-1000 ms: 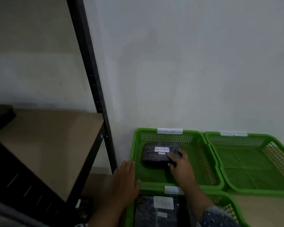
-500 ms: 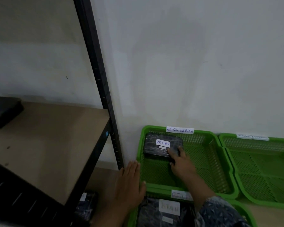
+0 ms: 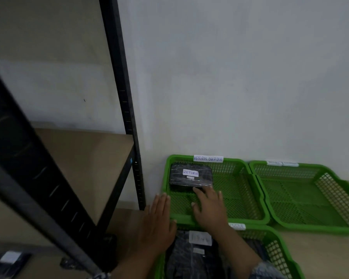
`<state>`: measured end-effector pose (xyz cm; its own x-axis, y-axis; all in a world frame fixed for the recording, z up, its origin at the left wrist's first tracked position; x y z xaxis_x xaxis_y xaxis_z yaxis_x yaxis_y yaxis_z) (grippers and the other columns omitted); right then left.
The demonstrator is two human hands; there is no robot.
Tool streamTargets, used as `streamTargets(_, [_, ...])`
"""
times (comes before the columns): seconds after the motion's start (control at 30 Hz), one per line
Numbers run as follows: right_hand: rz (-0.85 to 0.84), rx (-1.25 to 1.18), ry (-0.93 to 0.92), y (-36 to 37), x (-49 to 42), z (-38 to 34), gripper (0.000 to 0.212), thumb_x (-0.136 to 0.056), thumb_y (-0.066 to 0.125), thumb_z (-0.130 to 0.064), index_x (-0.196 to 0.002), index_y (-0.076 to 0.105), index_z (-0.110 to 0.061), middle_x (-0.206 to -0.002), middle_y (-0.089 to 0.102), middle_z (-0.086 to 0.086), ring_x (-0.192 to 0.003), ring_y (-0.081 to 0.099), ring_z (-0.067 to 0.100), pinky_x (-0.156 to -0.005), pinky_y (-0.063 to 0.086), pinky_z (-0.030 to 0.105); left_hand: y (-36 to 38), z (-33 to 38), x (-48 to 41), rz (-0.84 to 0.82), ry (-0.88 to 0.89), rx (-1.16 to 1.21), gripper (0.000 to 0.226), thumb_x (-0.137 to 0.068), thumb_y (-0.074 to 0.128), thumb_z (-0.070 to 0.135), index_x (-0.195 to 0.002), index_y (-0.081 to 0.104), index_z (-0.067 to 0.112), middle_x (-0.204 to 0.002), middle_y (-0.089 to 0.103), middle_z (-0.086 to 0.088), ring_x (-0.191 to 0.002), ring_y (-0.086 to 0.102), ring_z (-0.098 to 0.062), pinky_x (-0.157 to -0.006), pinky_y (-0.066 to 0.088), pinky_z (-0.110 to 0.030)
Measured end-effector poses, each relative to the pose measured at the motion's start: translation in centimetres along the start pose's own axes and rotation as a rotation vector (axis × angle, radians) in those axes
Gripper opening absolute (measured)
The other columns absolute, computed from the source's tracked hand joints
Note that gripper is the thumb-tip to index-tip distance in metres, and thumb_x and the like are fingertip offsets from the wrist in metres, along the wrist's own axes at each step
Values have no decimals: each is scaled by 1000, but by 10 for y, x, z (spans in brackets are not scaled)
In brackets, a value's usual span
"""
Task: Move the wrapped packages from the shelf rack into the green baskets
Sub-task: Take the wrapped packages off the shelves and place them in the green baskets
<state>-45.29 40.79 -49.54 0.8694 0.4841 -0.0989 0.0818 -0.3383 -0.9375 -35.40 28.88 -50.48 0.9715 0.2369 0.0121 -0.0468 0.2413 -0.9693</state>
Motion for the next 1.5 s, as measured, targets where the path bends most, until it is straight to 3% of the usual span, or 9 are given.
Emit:
streamTargets(0.17, [46,-5,-1,-19,41,-27,54,-90,49,-33,-141,41,-19,-150,34,13,-142,23,33,-114,1,45,-26,14,27,72,114,35,66,-84,36,39,-140,34,4,-149,28,-9,-137,28,-27,-105,33,-48])
streamTargets(0.27, [108,3,9,-35,72,-45,52,-88,48,-32,-139,45,-18,-148,38,14,-141,26,34,-111,-1,43,-34,18,52,70,202,14,66,-94,31,38,-148,3,11,-154,-7,-1,-141,-10,-17,-115,8,-44])
streamTargets(0.37, [83,31,53,-38,108,-65,51,-93,43,-33,-142,38,-21,-152,31,9,-144,17,28,-116,-1,43,-55,19,83,85,252,18,67,-97,27,40,-148,-7,15,-155,-14,1,-139,-20,-15,-115,-3,-39])
streamTargets(0.63, [115,174,152,-38,216,-131,47,-75,43,-41,-111,65,-21,-112,68,7,-107,64,31,-90,46,53,-78,0,189,146,437,-38,70,-86,16,42,-148,1,12,-157,2,-4,-142,-5,-19,-116,-1,-38])
streamTargets(0.87, [156,230,85,-35,261,-227,50,-75,41,-42,-114,62,-20,-114,67,7,-111,62,30,-90,48,50,-128,-75,264,304,370,-7,66,-83,38,38,-141,33,6,-145,39,-10,-133,35,-24,-107,24,-40])
streamTargets(1.0, [175,174,-14,-36,267,-298,52,-78,40,-43,-120,59,-19,-122,63,8,-118,57,30,-98,41,49,-162,-127,290,376,265,-70,64,-84,48,39,-137,40,6,-142,42,-10,-131,38,-23,-105,22,-39])
streamTargets(1.17, [181,71,-238,-35,258,-386,60,-87,32,-41,-142,34,-19,-150,32,9,-143,19,27,-114,-3,38,-202,-188,306,448,182,-44,66,-92,40,38,-146,18,8,-154,20,-10,-142,13,-22,-113,6,-37])
streamTargets(1.33, [212,-1,-369,-41,235,-450,57,-94,38,-37,-147,25,-22,-156,20,5,-146,6,21,-117,-4,37,-238,-242,305,495,72,-102,69,-88,26,43,-146,17,8,-154,19,-10,-142,9,-22,-113,8,-37])
streamTargets(1.5, [234,-1,-446,-42,195,-495,56,-96,37,-36,-147,22,-21,-157,14,5,-146,2,21,-115,-9,34,-272,-292,290,527,4,-104,67,-92,42,39,-147,16,11,-155,15,-7,-142,6,-19,-114,7,-38])
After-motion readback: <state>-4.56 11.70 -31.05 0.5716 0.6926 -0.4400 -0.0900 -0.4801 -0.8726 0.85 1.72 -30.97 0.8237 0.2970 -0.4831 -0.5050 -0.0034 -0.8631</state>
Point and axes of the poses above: each hand's wrist, its own x-axis away from the middle knuckle, its own y-axis out of the palm, z = x × y, the point moved 10 cm from there along -x, towards the middle knuckle
